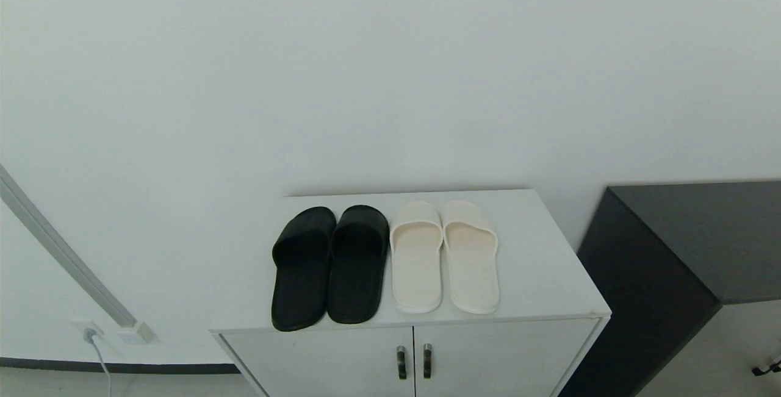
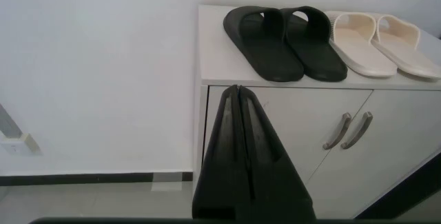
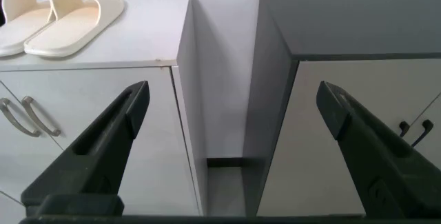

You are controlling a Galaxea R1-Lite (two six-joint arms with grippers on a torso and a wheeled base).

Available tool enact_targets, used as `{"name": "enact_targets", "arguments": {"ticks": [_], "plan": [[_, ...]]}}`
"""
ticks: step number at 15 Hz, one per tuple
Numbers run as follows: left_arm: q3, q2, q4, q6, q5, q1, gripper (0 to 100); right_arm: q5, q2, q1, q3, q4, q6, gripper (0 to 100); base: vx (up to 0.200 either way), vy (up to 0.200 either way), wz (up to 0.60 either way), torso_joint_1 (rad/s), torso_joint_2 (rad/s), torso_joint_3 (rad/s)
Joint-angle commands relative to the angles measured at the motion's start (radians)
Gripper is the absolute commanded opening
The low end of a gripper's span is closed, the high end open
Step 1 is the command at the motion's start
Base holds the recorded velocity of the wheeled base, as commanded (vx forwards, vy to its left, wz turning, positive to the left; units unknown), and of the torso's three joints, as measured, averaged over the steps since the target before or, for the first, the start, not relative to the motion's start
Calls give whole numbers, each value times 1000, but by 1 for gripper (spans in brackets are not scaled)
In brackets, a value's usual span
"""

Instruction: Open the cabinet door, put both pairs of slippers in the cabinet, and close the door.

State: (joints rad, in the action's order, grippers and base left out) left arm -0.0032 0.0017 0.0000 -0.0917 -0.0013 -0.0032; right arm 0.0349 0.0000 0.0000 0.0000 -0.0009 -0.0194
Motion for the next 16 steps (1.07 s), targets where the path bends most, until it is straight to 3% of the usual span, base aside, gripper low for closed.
{"name": "enact_targets", "arguments": {"ticks": [1, 9, 10, 11, 13, 16], "plan": [[0, 0, 0, -2, 1, 0, 0, 8, 2, 0, 0, -1, 1, 100, 0, 0, 0, 0, 0, 0], [0, 0, 0, 1, 1, 0, 0, 36, 3, -2, -15, -10, -42, 100, 0, 0, 0, 0, 0, 0], [0, 0, 0, 1, 1, 0, 0, 37, 60, 2, -137, 1, 27, 100, 0, 0, 0, 0, 0, 0], [0, 0, 0, 1, 1, 0, 0, 37, 207, 3, -322, 68, 177, 100, 0, 0, 0, 0, 0, 0], [0, 0, 0, 1, 1, 0, 0, 82, 348, 8, -322, 111, 91, 100, 0, 0, 0, 0, 0, 0], [0, 0, 0, 1, 1, 0, 0, 108, 537, 31, -253, -41, 81, 100, 0, 0, 0, 0, 0, 0]]}}
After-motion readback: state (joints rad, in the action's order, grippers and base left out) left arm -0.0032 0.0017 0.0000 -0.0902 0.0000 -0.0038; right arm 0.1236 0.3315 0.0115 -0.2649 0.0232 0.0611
